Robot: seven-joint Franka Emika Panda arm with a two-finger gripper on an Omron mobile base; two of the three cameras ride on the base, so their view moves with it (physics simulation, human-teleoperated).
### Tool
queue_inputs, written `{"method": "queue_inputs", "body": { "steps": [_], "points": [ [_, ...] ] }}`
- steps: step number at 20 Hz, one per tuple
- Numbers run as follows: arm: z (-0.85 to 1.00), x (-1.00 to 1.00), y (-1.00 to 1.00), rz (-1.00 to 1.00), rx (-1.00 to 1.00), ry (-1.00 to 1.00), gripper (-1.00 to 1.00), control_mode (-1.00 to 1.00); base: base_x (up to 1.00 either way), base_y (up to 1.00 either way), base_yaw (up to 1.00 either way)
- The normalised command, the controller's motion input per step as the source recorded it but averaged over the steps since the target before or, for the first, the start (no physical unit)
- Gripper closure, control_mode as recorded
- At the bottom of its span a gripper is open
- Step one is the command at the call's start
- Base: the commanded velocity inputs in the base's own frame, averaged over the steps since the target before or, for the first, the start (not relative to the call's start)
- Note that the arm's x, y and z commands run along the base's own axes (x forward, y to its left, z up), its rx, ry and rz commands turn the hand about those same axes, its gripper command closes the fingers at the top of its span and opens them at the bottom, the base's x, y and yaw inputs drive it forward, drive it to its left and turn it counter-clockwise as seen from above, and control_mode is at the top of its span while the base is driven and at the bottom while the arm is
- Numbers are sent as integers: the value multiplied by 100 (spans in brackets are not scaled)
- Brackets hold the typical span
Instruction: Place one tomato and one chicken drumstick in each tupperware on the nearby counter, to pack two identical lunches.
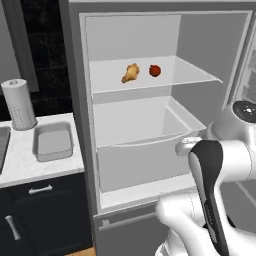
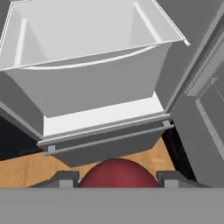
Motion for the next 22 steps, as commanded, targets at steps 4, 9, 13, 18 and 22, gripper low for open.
{"method": "queue_inputs", "body": {
  "steps": [4, 9, 13, 18, 22],
  "points": [
    [0, 0, 0, 0, 0, 0, 100, 100, -88, 76, 10],
    [0, 0, 0, 0, 0, 0, 100, 100, -53, 100, 3],
    [0, 0, 0, 0, 0, 0, 100, 100, -14, 100, 0],
    [0, 0, 0, 0, 0, 0, 100, 100, 1, 100, 3],
    [0, 0, 0, 0, 0, 0, 100, 100, 30, 100, 0]
  ]
}}
